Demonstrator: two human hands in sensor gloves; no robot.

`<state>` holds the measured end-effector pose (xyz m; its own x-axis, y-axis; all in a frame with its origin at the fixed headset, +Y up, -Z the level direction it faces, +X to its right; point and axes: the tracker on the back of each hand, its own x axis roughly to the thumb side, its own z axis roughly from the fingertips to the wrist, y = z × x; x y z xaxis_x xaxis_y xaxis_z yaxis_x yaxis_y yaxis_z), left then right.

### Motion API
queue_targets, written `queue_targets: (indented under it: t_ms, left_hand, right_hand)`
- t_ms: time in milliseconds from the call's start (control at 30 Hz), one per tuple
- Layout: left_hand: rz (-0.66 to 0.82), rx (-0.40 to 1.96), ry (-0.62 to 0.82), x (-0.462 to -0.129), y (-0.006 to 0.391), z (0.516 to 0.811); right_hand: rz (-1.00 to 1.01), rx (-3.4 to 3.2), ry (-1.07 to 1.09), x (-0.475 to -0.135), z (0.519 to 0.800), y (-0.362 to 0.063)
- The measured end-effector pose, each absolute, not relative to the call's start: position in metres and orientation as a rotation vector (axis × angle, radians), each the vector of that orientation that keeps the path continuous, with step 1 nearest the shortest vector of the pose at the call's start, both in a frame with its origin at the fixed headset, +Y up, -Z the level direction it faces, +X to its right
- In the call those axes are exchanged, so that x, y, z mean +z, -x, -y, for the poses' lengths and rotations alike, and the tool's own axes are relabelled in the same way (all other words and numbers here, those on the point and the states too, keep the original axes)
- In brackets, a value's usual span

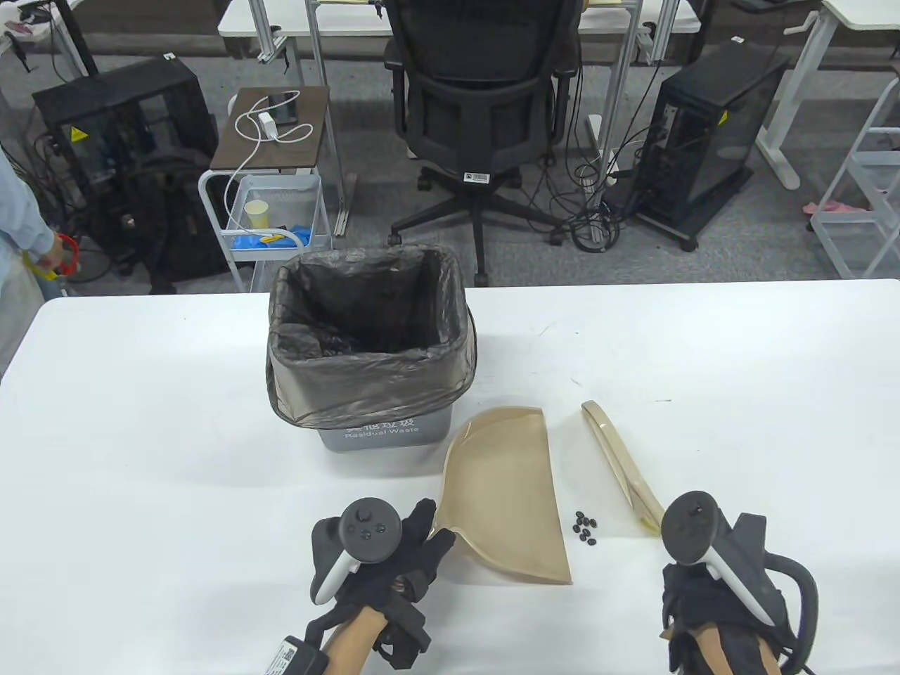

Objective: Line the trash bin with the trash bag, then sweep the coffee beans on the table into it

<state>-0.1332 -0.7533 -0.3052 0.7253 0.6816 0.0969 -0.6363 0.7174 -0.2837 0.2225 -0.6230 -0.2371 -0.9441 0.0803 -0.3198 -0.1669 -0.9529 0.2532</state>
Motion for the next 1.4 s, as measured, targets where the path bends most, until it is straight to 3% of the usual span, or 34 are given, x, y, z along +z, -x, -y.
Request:
queue_targets:
  t_ms: [467,967,1233,1400]
  left_hand:
    - [0.198,0.681,0.223,-0.3,0.123,0.752]
    - [0.186,0.748,0.26,-0.306,0.129,0.761]
    - [0.18,0.957,0.37,-0.314,0.142,0.774]
    - [0.192,1.018,0.34,-0.312,0.142,0.77]
  right_hand:
    - [-0.583,2.753,0.311,-0.235,0.623,-0.209]
    - [-0.536,2.566,0.124,-0.238,0.621,-0.221]
    - [-0.164,2.594,0.129,-0.245,0.607,-0.24]
    - [0.069,2.527,0.118,-0.262,0.619,-0.249]
